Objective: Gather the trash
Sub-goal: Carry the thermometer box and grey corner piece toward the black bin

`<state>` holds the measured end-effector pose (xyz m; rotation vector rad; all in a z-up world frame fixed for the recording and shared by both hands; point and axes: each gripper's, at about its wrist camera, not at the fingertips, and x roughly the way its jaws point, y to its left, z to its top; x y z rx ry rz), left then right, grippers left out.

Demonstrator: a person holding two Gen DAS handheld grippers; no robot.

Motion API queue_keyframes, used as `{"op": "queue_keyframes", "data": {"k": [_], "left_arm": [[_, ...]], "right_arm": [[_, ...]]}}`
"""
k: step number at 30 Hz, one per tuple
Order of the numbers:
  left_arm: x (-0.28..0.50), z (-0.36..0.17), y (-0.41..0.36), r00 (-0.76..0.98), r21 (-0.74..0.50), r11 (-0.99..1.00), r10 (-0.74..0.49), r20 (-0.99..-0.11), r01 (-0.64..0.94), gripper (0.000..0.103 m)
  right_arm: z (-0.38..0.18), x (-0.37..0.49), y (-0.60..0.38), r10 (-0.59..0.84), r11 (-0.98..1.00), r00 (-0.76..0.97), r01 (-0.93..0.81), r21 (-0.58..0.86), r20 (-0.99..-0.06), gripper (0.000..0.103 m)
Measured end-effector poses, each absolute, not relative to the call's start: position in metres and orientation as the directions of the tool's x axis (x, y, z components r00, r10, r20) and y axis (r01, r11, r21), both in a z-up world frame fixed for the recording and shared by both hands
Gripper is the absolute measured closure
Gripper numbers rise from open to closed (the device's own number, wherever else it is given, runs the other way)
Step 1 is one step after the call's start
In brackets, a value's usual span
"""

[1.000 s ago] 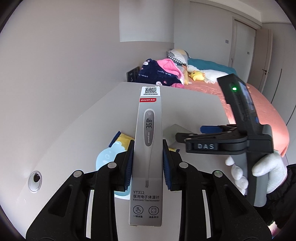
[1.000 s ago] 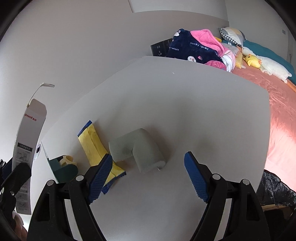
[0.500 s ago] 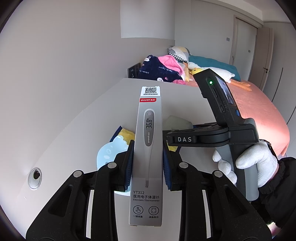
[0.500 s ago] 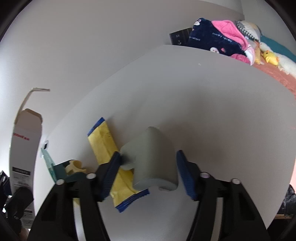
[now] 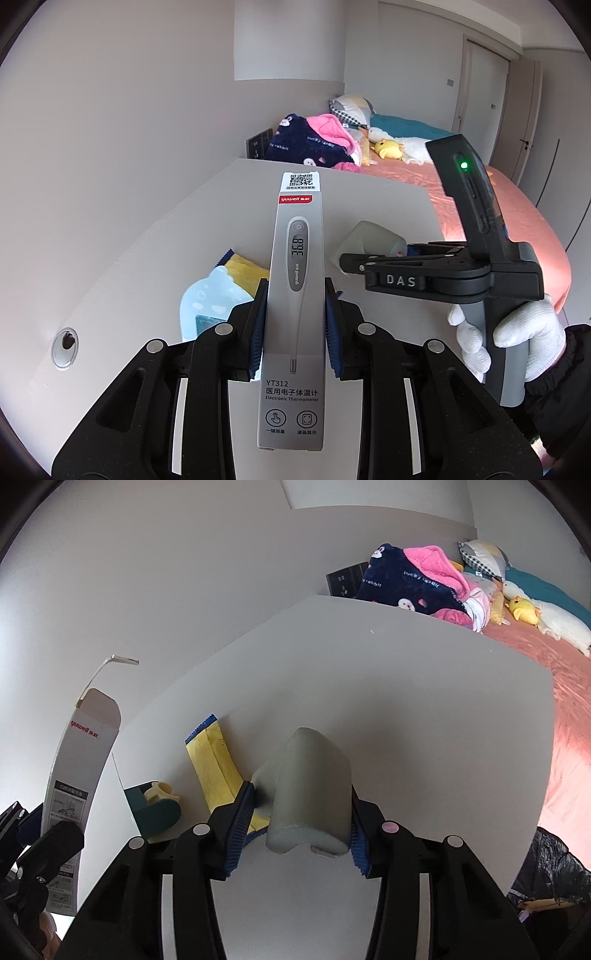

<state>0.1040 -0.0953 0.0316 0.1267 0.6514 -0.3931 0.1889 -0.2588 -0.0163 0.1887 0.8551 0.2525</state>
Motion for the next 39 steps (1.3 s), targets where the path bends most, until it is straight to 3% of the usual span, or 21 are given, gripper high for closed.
{"op": "queue_keyframes", "data": {"k": [39], "left_arm": [[0.027,0.028,-0.183,0.629,-0.086,0.821,-0.495,-0.600,0.565,0.076]], "right_arm": [[0.009,0.036,-0.358,0.180,0.970,0.722,-0.015,0.244,-0.668,0.054]]}}
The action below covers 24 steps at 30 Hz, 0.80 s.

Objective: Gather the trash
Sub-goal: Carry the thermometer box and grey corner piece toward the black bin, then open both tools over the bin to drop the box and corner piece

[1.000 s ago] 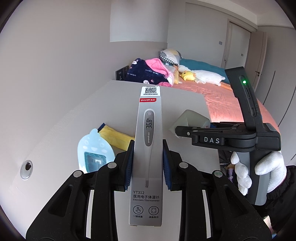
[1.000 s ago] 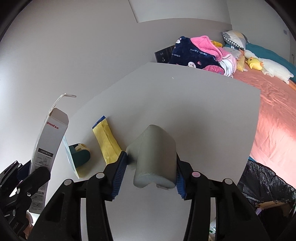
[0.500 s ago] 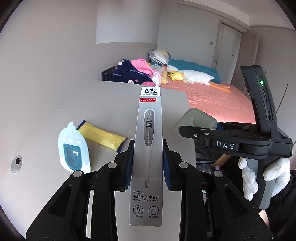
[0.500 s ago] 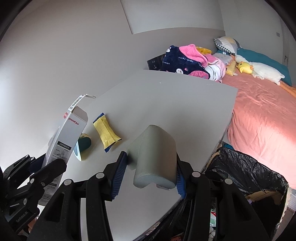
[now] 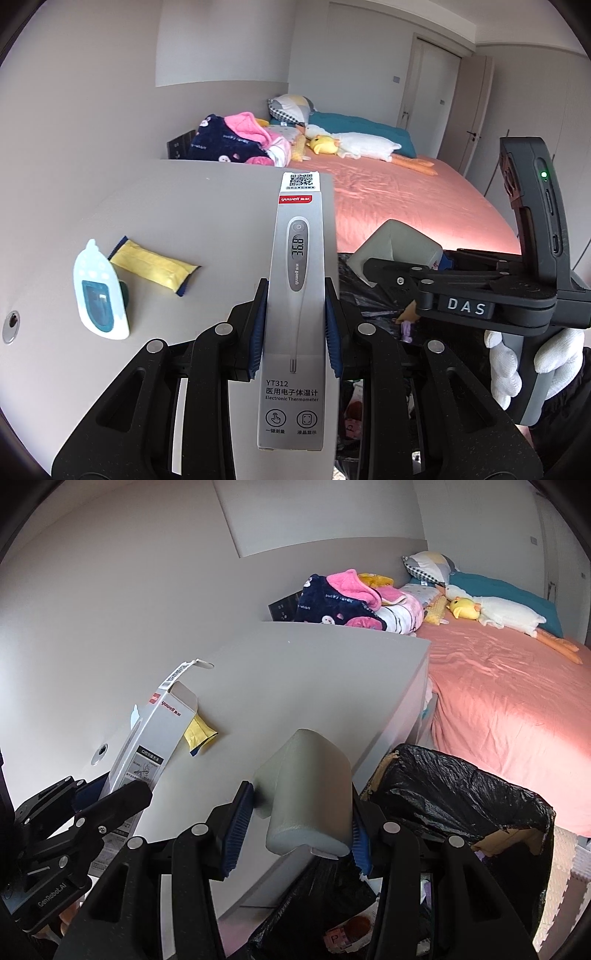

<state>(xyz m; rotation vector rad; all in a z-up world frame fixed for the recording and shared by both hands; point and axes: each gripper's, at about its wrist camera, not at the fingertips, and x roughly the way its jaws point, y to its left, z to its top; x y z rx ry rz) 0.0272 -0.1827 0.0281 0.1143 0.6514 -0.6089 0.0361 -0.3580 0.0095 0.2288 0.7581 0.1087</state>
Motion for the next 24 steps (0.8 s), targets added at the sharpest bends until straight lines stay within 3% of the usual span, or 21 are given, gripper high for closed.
{"op": "queue_keyframes", "data": {"k": [24], "left_arm": [[-0.004,0.019,-0.247,0.512,-0.108,0.712,-0.593,-0.621,0.694,0.076]], "right_arm": [[0.016,-0.033,-0.436,0.039,0.949,0.752,0.178,0.261,-0.658,0.053]]}}
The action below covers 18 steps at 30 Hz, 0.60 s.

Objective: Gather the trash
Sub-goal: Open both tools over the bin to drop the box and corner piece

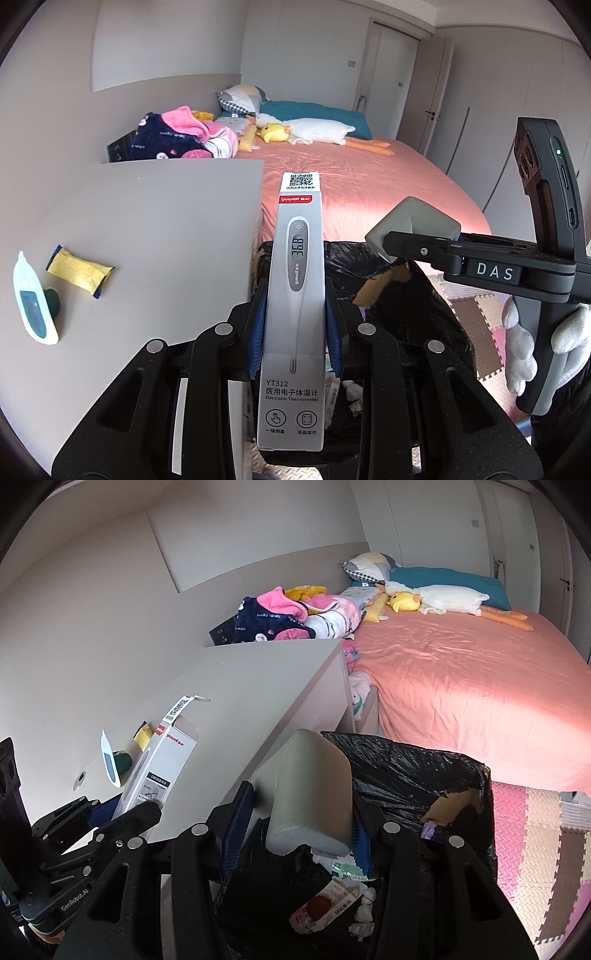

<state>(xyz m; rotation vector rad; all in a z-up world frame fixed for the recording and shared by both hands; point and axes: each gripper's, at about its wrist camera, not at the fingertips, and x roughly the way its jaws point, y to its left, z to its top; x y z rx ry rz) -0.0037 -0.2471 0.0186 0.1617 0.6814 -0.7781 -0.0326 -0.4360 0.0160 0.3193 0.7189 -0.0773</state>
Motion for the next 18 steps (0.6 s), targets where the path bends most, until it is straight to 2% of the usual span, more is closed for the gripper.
{"op": "queue_keyframes", "data": {"k": [15,16,17,18], "left_arm": [[-0.012,0.008,-0.291,0.357,-0.174,0.593,-0.666,-0.655,0.786,0.075],[-0.013,0.007,-0.293,0.338,-0.186,0.577,-0.677,-0.654,0.795,0.066],[-0.013,0.005,-0.294,0.310,-0.200,0.562,-0.679,-0.665,0.803,0.047],[-0.012,0.004,-0.296,0.313,-0.191,0.570,-0.666,-0.677,0.799,0.006]], "right_arm": [[0.017,-0.053,-0.478,-0.046,0.914,0.739,0.302,0.270,-0.672,0.052],[0.018,-0.054,-0.481,-0.051,0.909,0.736,0.314,0.274,-0.675,0.047],[0.018,-0.055,-0.484,-0.065,0.905,0.736,0.327,0.271,-0.674,0.029],[0.020,-0.059,-0.487,-0.098,0.898,0.738,0.354,0.259,-0.668,0.019]]}}
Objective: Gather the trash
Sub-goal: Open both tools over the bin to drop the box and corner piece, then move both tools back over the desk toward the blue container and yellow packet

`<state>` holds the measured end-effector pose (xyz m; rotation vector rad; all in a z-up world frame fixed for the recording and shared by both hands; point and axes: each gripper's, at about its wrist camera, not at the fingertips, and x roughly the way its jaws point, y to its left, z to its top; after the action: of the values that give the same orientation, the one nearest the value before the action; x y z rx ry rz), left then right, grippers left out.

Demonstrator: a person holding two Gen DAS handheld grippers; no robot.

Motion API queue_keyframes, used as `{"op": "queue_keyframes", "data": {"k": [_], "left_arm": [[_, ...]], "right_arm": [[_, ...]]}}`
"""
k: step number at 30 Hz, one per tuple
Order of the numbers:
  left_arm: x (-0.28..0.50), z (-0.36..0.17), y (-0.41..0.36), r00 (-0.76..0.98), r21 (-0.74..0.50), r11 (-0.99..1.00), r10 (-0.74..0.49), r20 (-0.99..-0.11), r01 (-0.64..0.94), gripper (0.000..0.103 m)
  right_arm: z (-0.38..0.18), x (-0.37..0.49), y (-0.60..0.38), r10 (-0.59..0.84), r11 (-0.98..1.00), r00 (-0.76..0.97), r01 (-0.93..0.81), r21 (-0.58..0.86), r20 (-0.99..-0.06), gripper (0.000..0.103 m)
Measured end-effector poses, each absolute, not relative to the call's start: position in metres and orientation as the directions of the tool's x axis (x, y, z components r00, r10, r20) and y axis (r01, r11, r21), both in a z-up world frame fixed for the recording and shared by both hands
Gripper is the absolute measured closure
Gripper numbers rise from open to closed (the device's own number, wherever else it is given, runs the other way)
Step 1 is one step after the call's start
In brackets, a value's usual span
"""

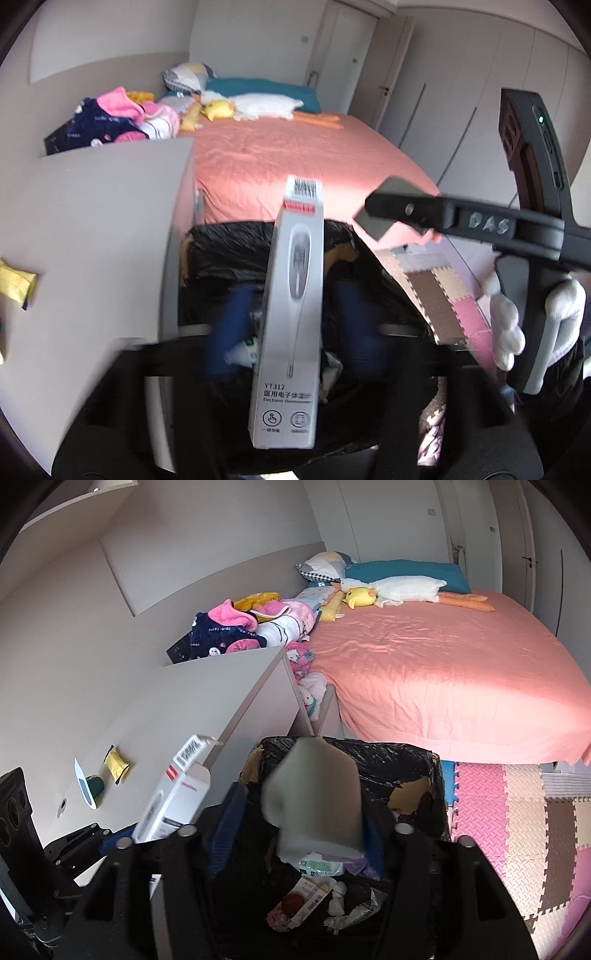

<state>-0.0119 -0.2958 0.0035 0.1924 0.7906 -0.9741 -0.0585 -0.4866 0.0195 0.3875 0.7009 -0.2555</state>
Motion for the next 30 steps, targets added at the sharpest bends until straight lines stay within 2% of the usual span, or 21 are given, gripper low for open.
{"op": "queue_keyframes", "data": {"k": [1,4,19,30], "left_arm": [[-0.014,0.003,-0.295,0.365,-0.151,0.601,-0.645,-0.671,0.785,0.006],[-0.013,0.000,-0.293,0.435,-0.087,0.644,-0.603,-0.668,0.760,0.006],[-0.005,-0.006,-0.273,0.457,-0.118,0.688,-0.590,-0.666,0.716,0.006],[0.011,-0.011,-0.240,0.498,-0.128,0.752,-0.544,-0.675,0.647,0.006]], "right_arm": [[0.021,-0.061,-0.488,-0.121,0.895,0.743,0.369,0.251,-0.659,0.012],[0.023,-0.067,-0.494,-0.146,0.885,0.752,0.389,0.254,-0.643,0.012],[0.013,-0.057,-0.488,-0.107,0.887,0.744,0.372,0.275,-0.660,0.012],[0.007,-0.025,-0.440,-0.006,0.930,0.747,0.249,0.271,-0.665,0.012]]}}
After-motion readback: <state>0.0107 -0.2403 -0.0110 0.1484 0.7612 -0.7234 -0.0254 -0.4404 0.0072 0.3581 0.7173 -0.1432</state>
